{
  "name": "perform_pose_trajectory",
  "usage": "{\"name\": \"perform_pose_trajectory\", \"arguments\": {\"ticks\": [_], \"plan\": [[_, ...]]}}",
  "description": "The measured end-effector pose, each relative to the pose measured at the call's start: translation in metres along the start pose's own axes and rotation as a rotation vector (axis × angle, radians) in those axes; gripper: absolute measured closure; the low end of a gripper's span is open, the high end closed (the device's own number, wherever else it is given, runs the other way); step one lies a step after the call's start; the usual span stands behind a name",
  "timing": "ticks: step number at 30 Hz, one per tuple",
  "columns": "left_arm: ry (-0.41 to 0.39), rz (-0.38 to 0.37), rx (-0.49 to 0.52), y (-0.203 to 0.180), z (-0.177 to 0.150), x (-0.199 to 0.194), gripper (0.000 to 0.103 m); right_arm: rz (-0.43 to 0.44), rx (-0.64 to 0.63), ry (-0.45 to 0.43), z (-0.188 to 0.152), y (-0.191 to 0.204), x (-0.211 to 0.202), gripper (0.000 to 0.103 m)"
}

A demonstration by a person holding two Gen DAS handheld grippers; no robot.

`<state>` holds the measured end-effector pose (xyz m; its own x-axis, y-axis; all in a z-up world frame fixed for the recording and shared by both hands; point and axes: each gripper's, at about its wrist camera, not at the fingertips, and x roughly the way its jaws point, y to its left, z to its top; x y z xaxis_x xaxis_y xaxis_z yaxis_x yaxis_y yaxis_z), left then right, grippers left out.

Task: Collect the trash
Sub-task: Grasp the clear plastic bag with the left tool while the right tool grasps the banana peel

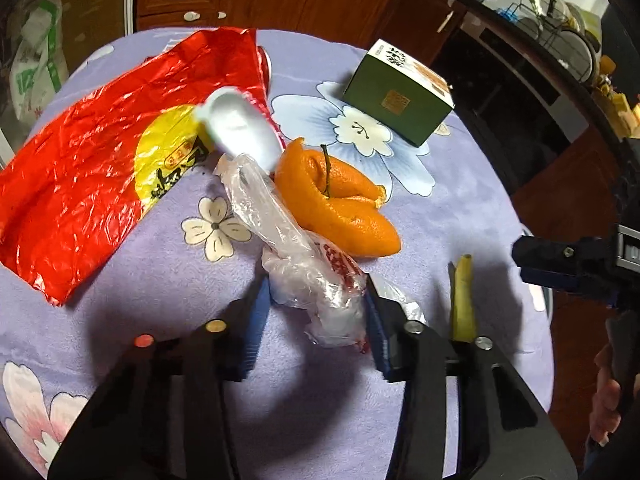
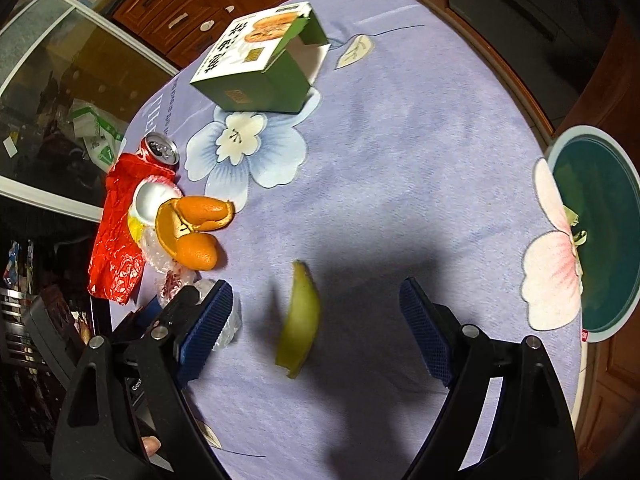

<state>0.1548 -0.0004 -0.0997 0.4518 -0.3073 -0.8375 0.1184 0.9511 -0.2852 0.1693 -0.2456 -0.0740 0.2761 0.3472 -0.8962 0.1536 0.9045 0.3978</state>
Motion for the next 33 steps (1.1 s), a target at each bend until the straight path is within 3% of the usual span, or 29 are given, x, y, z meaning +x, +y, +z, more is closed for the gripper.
{"name": "perform_pose_trajectory", "arguments": {"ticks": [3, 12, 21, 23, 25, 30, 31, 33], "plan": [[-0.016, -0.002, 0.009, 0.009, -0.001, -0.011, 0.067, -0.003, -0.023, 0.005, 0.001, 0.011, 0.004, 0.021], [-0.043, -0.004, 0.003, 0.036, -0.002, -0.040, 0.067, 0.005, -0.088, 0.020, 0.000, 0.049, 0.019, 0.021], [-0.007, -0.058, 0.026, 0.027, -0.012, -0.032, 0.066, -0.064, -0.073, -0.011, -0.021, 0.032, 0.025, 0.023], [-0.004, -0.059, 0.028, 0.027, -0.014, -0.032, 0.066, -0.097, -0.085, -0.032, -0.022, 0.031, 0.028, 0.030], [-0.006, -0.059, 0.030, 0.027, -0.016, -0.033, 0.066, -0.108, -0.091, -0.032, -0.021, 0.030, 0.033, 0.056], [-0.003, -0.058, 0.027, 0.028, -0.017, -0.034, 0.066, -0.159, -0.155, -0.042, -0.022, 0.036, 0.041, 0.067], [0.000, -0.058, 0.027, 0.028, -0.017, -0.034, 0.066, -0.172, -0.172, -0.052, -0.024, 0.037, 0.042, 0.084], [0.001, -0.056, 0.030, 0.024, -0.017, -0.033, 0.066, -0.171, -0.195, -0.056, -0.027, 0.038, 0.042, 0.091]]}}
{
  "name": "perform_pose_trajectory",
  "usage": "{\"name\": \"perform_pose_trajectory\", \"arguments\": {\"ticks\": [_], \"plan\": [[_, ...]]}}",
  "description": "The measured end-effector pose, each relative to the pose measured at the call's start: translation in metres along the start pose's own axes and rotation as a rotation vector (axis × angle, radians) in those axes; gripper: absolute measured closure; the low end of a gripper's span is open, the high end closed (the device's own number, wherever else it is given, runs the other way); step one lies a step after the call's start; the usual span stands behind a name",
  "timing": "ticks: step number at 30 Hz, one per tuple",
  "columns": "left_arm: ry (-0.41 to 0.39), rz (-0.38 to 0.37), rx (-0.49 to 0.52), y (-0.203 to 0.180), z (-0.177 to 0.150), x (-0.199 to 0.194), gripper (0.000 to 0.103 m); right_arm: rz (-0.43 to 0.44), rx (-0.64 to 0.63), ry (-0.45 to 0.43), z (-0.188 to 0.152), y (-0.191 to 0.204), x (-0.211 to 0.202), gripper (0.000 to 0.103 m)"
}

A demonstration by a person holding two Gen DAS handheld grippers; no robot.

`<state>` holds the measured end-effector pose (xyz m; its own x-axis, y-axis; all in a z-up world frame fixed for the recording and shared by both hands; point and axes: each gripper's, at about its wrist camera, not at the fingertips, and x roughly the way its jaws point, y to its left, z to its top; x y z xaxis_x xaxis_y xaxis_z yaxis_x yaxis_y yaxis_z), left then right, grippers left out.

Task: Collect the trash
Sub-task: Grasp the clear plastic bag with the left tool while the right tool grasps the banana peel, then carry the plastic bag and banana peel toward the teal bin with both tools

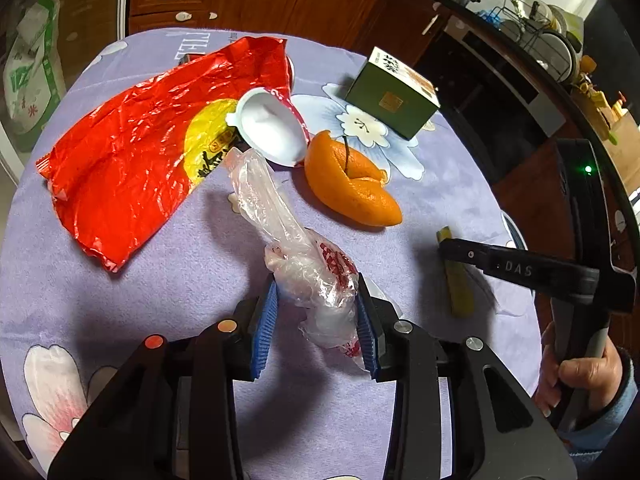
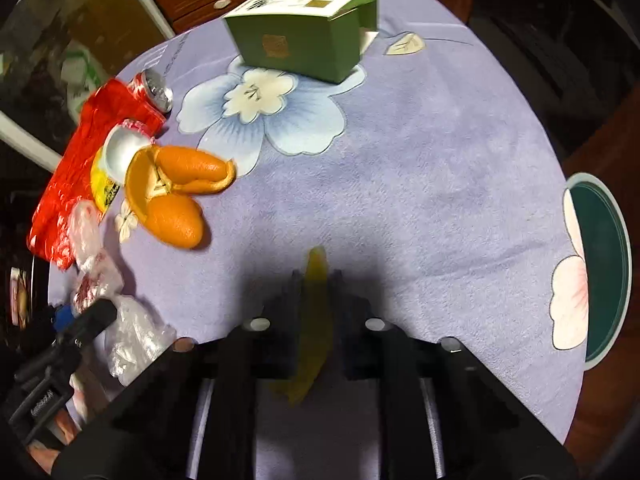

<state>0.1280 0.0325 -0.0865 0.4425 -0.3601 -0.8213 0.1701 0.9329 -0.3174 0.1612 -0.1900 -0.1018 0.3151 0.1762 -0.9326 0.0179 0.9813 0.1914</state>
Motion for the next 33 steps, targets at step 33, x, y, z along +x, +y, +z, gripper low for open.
{"name": "perform_pose_trajectory", "arguments": {"ticks": [33], "plan": [[-0.016, 0.021, 0.073, -0.047, -0.001, -0.017, 0.065, 0.165, 0.054, -0.070, 0.002, -0.051, -0.008, 0.071]]}}
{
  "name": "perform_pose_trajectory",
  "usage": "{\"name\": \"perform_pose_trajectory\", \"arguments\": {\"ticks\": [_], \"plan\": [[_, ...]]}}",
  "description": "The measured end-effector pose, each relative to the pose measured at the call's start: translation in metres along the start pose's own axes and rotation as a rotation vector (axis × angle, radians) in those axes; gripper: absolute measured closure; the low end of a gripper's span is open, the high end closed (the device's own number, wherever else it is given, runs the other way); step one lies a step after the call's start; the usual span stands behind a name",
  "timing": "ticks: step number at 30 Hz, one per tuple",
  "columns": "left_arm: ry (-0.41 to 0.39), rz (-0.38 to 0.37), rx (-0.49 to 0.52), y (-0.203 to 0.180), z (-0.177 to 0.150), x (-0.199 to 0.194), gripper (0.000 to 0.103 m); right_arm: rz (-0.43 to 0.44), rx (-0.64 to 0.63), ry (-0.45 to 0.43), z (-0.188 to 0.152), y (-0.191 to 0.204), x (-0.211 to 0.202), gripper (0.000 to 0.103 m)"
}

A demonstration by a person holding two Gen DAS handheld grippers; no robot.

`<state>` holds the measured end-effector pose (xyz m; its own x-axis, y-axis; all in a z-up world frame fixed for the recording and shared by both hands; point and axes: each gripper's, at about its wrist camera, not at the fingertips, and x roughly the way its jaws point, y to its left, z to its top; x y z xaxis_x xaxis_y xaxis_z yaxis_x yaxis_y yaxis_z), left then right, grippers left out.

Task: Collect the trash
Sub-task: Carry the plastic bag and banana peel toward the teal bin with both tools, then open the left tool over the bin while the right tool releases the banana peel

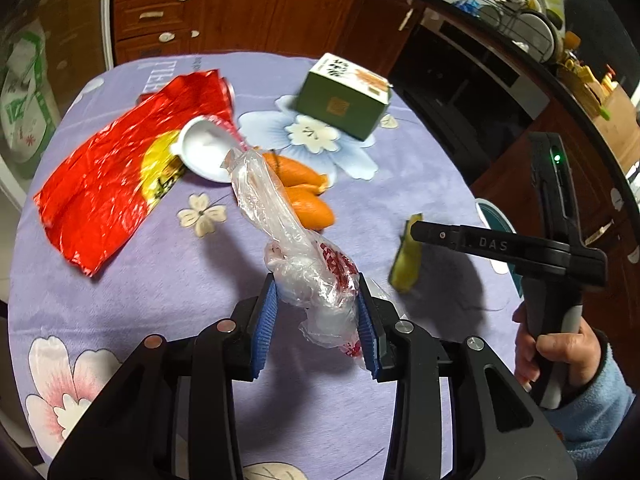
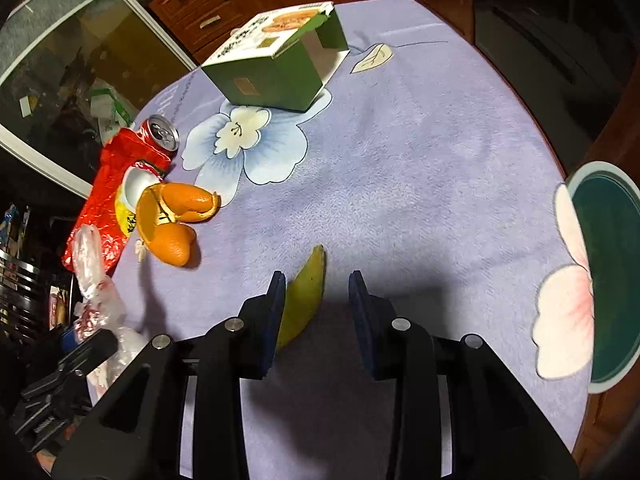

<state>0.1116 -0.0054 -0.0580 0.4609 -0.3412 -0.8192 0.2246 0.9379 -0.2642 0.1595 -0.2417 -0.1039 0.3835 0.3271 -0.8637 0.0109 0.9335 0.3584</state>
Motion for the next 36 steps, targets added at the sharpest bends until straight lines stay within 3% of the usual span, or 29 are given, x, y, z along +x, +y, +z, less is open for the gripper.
{"name": "perform_pose_trajectory", "arguments": {"ticks": [3, 6, 14, 22, 36], "plan": [[-0.003, -0.010, -0.020, 0.008, 0.000, 0.001, 0.065, -0.028, -0.048, -0.019, 0.002, 0.008, 0.005, 0.071], [0.001, -0.008, -0.037, 0.013, 0.000, 0.004, 0.065, -0.028, -0.081, 0.002, 0.002, 0.016, 0.010, 0.098], [0.006, -0.017, -0.018, 0.000, 0.005, 0.008, 0.065, 0.035, -0.045, -0.068, 0.006, 0.010, -0.030, 0.099], [0.002, -0.049, 0.088, -0.051, 0.020, 0.013, 0.065, 0.045, 0.022, -0.181, 0.016, -0.023, -0.087, 0.099], [0.030, -0.106, 0.357, -0.194, 0.036, 0.049, 0.065, 0.022, 0.205, -0.363, -0.004, -0.144, -0.182, 0.099]]}}
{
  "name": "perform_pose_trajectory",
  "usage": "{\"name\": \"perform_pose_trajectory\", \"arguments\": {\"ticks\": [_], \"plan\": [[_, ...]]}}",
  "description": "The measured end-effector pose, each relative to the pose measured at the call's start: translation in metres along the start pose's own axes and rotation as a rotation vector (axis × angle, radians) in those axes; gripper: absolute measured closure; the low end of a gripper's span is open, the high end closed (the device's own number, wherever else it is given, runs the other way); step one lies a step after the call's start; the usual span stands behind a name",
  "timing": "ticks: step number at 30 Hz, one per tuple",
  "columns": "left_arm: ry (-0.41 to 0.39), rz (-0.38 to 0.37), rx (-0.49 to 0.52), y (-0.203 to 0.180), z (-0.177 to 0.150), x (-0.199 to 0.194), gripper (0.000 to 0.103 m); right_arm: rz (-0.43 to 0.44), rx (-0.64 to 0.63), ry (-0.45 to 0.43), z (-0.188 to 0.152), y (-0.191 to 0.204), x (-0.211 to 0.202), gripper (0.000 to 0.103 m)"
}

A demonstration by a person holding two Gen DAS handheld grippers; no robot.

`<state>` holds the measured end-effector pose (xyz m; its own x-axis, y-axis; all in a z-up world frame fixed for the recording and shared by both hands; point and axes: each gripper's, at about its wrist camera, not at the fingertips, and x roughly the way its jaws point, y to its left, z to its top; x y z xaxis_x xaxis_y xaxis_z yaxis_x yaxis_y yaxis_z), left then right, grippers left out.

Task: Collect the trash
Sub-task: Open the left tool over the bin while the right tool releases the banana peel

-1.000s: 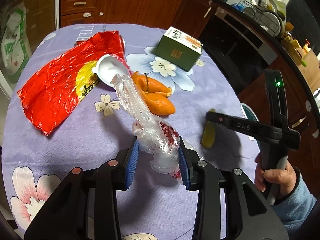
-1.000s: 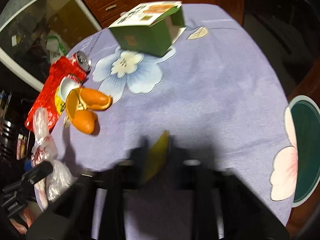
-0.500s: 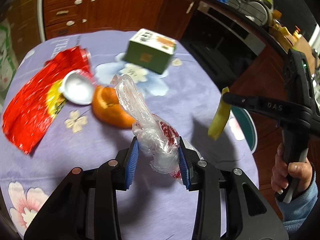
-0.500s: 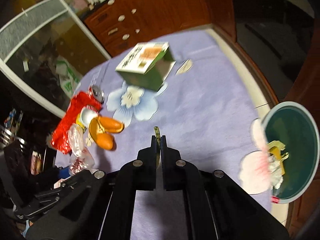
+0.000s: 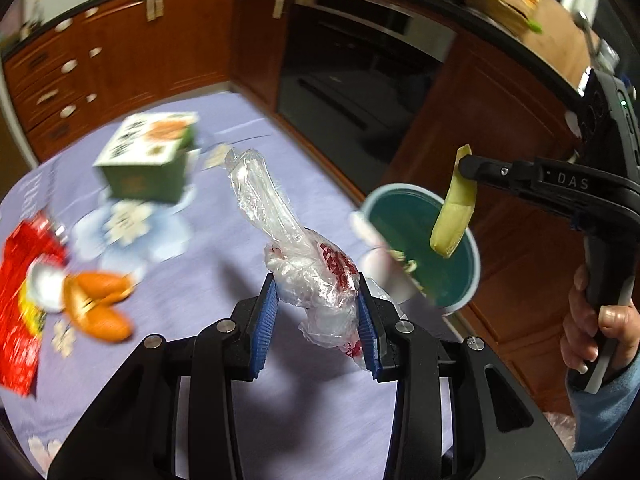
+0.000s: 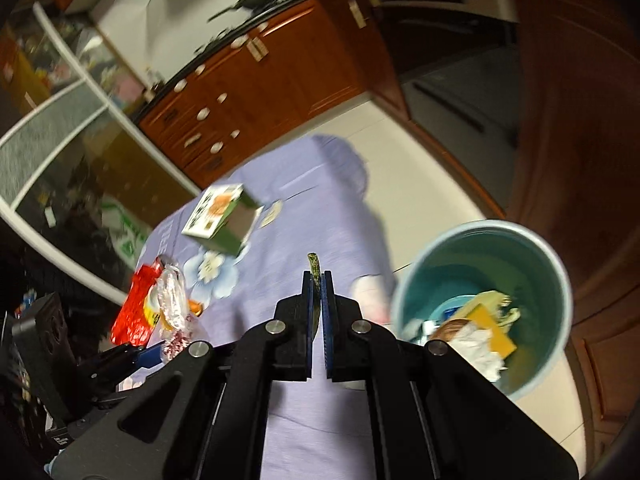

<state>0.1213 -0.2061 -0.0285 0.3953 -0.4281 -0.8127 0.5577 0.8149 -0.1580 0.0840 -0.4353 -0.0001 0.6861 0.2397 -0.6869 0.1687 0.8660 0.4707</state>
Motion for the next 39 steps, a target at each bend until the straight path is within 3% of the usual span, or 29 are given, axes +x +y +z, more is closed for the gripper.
{"name": "perform_pose_trajectory", "arguments": {"ticks": [11, 18, 20, 24, 31, 39], "plan": [[0.053, -0.073, 0.170, -0.108, 0.034, 0.066, 0.065, -0.078, 0.122, -0.053, 0.008, -0.100, -0.047, 0.099], [0.115, -0.082, 0.204, -0.141, 0.038, 0.104, 0.063, -0.112, 0.172, -0.044, 0.005, -0.140, -0.054, 0.099], [0.127, -0.078, 0.211, -0.146, 0.039, 0.114, 0.061, -0.117, 0.185, -0.038, 0.004, -0.149, -0.053, 0.099], [0.146, -0.056, 0.208, -0.147, 0.043, 0.128, 0.043, -0.121, 0.201, -0.027, 0.001, -0.157, -0.049, 0.099], [0.162, -0.032, 0.180, -0.134, 0.043, 0.135, 0.035, -0.114, 0.201, 0.009, 0.000, -0.157, -0.032, 0.099], [0.125, -0.006, 0.153, -0.122, 0.039, 0.118, 0.014, -0.101, 0.192, 0.068, -0.003, -0.149, -0.008, 0.099]]}}
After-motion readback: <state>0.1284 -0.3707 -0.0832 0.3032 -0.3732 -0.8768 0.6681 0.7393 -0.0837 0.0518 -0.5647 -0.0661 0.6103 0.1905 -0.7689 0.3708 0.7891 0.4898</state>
